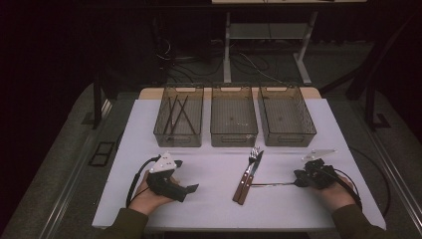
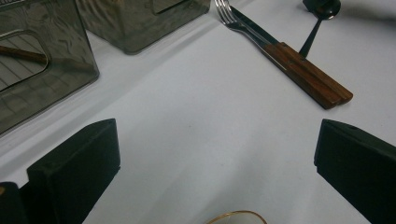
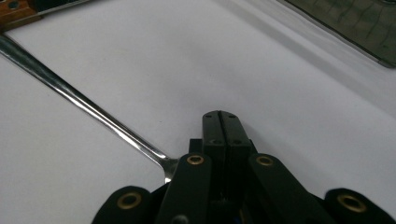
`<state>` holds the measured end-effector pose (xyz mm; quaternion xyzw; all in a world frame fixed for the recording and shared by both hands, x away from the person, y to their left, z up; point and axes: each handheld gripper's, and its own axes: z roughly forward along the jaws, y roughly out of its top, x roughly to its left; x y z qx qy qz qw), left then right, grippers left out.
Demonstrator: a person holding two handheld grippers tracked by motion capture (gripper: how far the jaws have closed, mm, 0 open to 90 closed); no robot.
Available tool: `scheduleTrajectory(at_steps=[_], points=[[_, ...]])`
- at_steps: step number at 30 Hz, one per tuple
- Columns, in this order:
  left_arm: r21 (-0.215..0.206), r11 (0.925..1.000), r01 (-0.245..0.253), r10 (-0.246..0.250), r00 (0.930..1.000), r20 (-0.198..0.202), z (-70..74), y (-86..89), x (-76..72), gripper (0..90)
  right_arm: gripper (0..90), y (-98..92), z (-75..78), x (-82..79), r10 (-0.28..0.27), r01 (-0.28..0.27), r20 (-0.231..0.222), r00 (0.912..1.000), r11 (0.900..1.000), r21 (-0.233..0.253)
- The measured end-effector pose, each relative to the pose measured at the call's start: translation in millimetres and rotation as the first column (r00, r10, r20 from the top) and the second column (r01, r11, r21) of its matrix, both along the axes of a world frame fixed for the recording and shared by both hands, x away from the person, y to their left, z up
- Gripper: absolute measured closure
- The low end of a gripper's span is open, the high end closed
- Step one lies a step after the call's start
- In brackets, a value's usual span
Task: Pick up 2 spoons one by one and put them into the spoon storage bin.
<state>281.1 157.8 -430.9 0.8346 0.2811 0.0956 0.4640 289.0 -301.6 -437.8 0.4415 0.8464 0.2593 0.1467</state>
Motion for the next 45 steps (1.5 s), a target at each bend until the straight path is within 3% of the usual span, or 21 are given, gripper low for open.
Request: scheduleTrajectory(at_steps=[3,7,11,14,22,32,39,45], points=[[0.002,1.0000,0.003,-0.003,1.0000,0.000,0.1,0.0,-0.2,0.0,81.1,-3.7,5.6,0.5,-0.001,0.000,0.016,0.9999,1.000,0.030],[0.003,1.0000,0.007,-0.007,1.0000,-0.002,-0.2,-0.2,-0.2,0.0,63.2,-19.1,15.4,-0.7,-0.014,0.012,0.013,0.9998,0.988,0.153],[0.002,0.9999,0.013,-0.013,0.9999,-0.003,-0.5,-1.0,-0.3,0.0,55.4,-33.3,13.7,-7.2,-0.007,0.010,-0.015,0.9999,0.983,0.184],[0.008,0.9998,0.017,-0.017,0.9999,-0.004,-0.7,-1.4,-0.3,0.0,52.4,-38.6,7.0,-11.1,0.007,0.000,-0.039,0.9992,0.984,0.179],[0.008,0.9998,0.019,-0.019,0.9998,-0.007,-0.8,-2.0,-0.4,0.0,53.9,-33.0,-1.7,-9.9,0.071,-0.062,-0.065,0.9954,0.989,0.136],[0.015,0.9996,0.023,-0.022,0.9997,-0.011,-1.4,-3.0,-0.7,0.0,62.0,-31.6,-1.6,-13.7,0.124,-0.120,-0.043,0.9914,0.989,0.084],[0.015,0.9996,0.023,-0.022,0.9997,-0.008,-1.0,-2.8,-0.8,0.0,67.0,-34.9,-0.9,-14.8,0.160,-0.154,-0.052,0.9858,0.984,0.093],[0.016,0.9996,0.022,-0.022,0.9997,-0.007,-0.9,-2.9,-1.0,0.0,76.9,-41.2,2.0,-16.5,0.180,-0.174,-0.052,0.9822,0.979,0.110]])
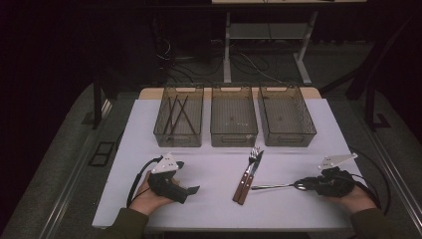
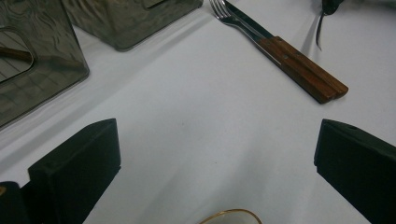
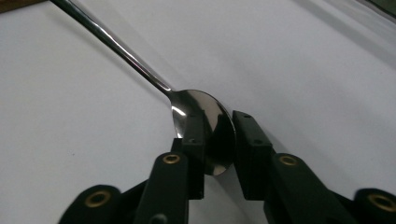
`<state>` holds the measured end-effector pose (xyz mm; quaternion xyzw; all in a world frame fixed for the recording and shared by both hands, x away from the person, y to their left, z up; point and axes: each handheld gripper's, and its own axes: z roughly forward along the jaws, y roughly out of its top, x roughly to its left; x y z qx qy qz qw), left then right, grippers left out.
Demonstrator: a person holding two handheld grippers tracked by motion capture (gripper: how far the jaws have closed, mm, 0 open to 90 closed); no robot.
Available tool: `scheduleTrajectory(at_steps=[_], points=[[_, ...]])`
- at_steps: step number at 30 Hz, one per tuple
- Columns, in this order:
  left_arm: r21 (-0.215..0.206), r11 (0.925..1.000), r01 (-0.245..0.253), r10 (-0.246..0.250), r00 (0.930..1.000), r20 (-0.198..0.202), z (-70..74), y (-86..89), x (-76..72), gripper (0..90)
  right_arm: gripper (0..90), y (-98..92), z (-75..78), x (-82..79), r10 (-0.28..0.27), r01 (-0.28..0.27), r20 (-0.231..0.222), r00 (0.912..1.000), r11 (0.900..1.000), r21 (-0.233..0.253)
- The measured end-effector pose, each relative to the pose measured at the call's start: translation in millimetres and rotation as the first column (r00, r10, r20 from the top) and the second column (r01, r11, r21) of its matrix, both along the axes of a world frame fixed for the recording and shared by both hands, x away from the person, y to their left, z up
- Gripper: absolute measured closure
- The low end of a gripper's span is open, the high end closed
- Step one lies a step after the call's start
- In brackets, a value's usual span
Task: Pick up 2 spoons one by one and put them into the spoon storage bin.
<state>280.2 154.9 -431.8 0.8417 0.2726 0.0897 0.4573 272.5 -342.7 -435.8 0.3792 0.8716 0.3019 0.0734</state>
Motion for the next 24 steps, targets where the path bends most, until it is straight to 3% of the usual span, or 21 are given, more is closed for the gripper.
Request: scheduleTrajectory(at_steps=[3,11,24], points=[[0.001,1.0000,-0.001,0.001,1.0000,-0.001,-0.1,-0.1,-0.1,0.0,82.3,-1.9,2.3,-0.9,0.018,-0.018,-0.002,0.9998,1.000,0.024],[-0.004,1.0000,0.001,-0.001,1.0000,0.001,0.1,0.0,-0.3,0.0,86.9,-6.0,2.9,-2.5,0.056,-0.055,-0.034,0.9978,0.997,0.053],[-0.010,0.9999,-0.002,0.003,0.9999,0.016,2.4,2.4,-0.3,0.0,87.5,-7.6,7.8,-2.5,0.063,-0.060,-0.028,0.9976,0.995,0.079]])
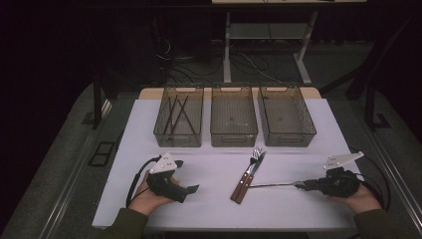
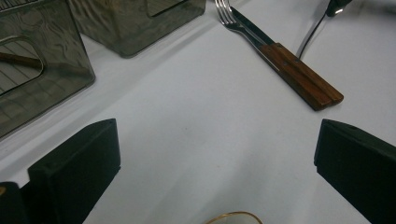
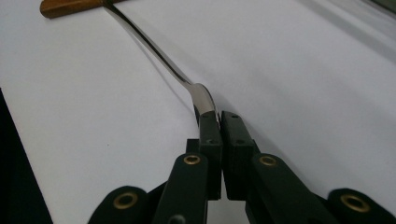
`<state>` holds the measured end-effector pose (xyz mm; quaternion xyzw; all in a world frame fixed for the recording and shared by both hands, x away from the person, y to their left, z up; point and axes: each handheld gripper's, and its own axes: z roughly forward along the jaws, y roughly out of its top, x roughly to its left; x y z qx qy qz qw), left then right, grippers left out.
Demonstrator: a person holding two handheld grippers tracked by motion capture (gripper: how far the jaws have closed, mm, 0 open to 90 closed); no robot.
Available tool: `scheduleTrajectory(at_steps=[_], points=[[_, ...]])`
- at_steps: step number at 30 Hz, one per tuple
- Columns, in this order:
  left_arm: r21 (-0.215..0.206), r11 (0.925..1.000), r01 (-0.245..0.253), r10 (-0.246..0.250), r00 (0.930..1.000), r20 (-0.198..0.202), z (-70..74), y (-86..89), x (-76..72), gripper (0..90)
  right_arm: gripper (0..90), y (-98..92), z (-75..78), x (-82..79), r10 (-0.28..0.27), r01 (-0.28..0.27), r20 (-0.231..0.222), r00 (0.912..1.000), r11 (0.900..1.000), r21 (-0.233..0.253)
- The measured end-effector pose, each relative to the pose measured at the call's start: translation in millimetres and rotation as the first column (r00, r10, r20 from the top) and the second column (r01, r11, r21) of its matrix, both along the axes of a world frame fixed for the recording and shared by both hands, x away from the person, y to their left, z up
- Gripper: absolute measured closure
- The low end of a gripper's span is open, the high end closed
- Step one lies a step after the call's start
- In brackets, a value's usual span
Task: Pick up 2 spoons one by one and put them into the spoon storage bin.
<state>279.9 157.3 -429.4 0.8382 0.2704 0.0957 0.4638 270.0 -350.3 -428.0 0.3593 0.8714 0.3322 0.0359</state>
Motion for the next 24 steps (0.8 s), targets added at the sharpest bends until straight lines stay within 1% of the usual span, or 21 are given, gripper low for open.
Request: scheduleTrajectory(at_steps=[3,5,7,12,14,15,16,19,21,24], points=[[0.009,1.0000,-0.003,0.003,1.0000,-0.008,0.6,-0.3,-0.2,0.0,87.6,-2.9,3.5,-0.3,-0.010,0.010,0.018,0.9998,1.000,0.011],[0.006,1.0000,-0.005,0.005,1.0000,-0.005,0.9,-0.5,-0.5,0.0,87.6,-5.3,5.5,-0.6,-0.019,0.018,0.024,0.9995,1.000,0.024],[0.008,1.0000,-0.006,0.006,1.0000,0.000,1.2,-0.4,-0.9,0.0,87.6,-6.8,7.2,-0.5,-0.030,0.029,0.036,0.9989,0.999,0.027],[0.013,0.9999,-0.010,0.010,0.9998,0.016,1.7,-1.1,-2.7,0.0,87.6,-8.2,12.6,0.7,-0.084,0.081,0.063,0.9945,0.995,0.052],[0.012,0.9998,-0.013,0.013,0.9998,0.013,1.5,-1.1,-2.7,0.0,87.5,-9.2,14.7,2.1,-0.117,0.112,0.093,0.9888,0.992,0.060],[0.012,0.9998,-0.014,0.014,0.9998,0.013,1.4,-1.2,-2.6,0.0,87.6,-8.9,15.6,2.0,-0.130,0.124,0.093,0.9872,0.990,0.063],[0.012,0.9998,-0.014,0.014,0.9998,0.015,1.4,-1.0,-2.8,0.0,87.6,-9.1,16.8,2.4,-0.144,0.139,0.105,0.9840,0.989,0.059],[0.008,0.9998,-0.019,0.019,0.9997,0.013,1.4,-0.6,-3.2,0.0,87.6,-9.1,21.0,2.4,-0.190,0.181,0.112,0.9755,0.980,0.080],[0.007,0.9998,-0.020,0.020,0.9998,0.006,0.9,-0.8,-3.3,0.0,87.6,-8.0,23.5,2.3,-0.207,0.198,0.117,0.9714,0.977,0.078],[0.007,0.9997,-0.023,0.023,0.9997,0.004,0.6,-1.4,-3.4,0.0,87.6,-6.0,25.7,2.6,-0.229,0.219,0.124,0.9656,0.972,0.089]])
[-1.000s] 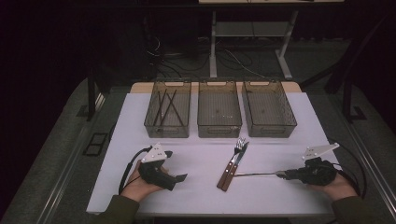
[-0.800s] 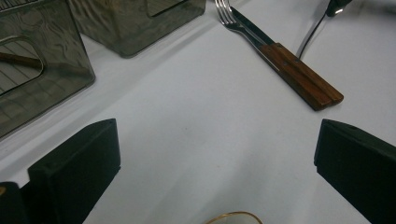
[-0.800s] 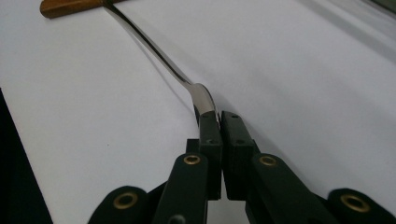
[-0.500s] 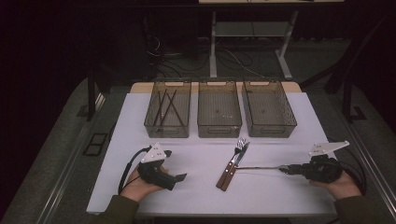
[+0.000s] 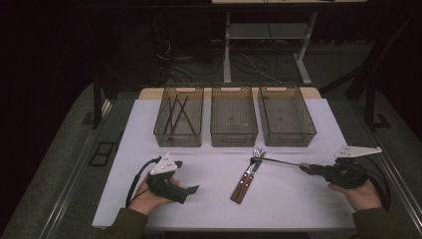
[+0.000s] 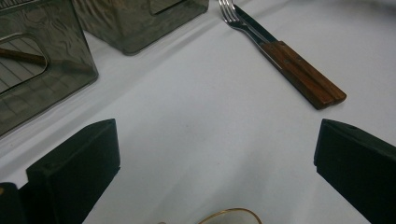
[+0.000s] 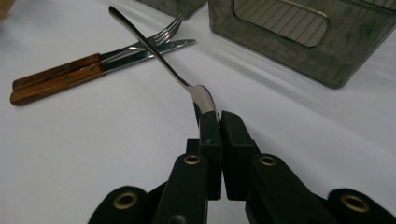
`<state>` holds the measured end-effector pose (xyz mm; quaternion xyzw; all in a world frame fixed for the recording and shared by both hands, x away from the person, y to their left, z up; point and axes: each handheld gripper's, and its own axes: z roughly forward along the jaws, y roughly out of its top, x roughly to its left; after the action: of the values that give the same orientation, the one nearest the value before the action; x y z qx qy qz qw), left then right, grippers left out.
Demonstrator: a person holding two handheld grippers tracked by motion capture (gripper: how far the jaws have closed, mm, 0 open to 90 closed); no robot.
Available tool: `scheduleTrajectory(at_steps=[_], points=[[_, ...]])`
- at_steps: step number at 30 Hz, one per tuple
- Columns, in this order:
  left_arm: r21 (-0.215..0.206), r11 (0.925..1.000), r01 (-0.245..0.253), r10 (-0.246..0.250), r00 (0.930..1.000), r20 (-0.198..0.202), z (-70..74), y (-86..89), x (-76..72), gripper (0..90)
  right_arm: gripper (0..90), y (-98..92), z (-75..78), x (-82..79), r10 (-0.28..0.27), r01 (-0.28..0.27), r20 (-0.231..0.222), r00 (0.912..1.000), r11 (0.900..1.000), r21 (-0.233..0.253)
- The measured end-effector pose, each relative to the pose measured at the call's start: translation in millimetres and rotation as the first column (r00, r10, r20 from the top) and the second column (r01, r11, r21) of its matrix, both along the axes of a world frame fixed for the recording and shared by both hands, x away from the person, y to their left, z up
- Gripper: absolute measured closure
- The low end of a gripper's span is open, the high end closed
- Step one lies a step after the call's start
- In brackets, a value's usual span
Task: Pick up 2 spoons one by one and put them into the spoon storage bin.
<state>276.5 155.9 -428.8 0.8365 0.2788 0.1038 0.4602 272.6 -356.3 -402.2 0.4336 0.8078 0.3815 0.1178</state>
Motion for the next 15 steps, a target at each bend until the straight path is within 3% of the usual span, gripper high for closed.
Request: scheduleTrajectory(at_steps=[15], points=[[-0.008,0.9999,-0.007,0.006,0.9998,-0.017,-0.6,-0.1,1.4,0.0,87.6,17.9,22.1,10.9,-0.104,0.101,0.066,0.9924,0.994,0.046]])
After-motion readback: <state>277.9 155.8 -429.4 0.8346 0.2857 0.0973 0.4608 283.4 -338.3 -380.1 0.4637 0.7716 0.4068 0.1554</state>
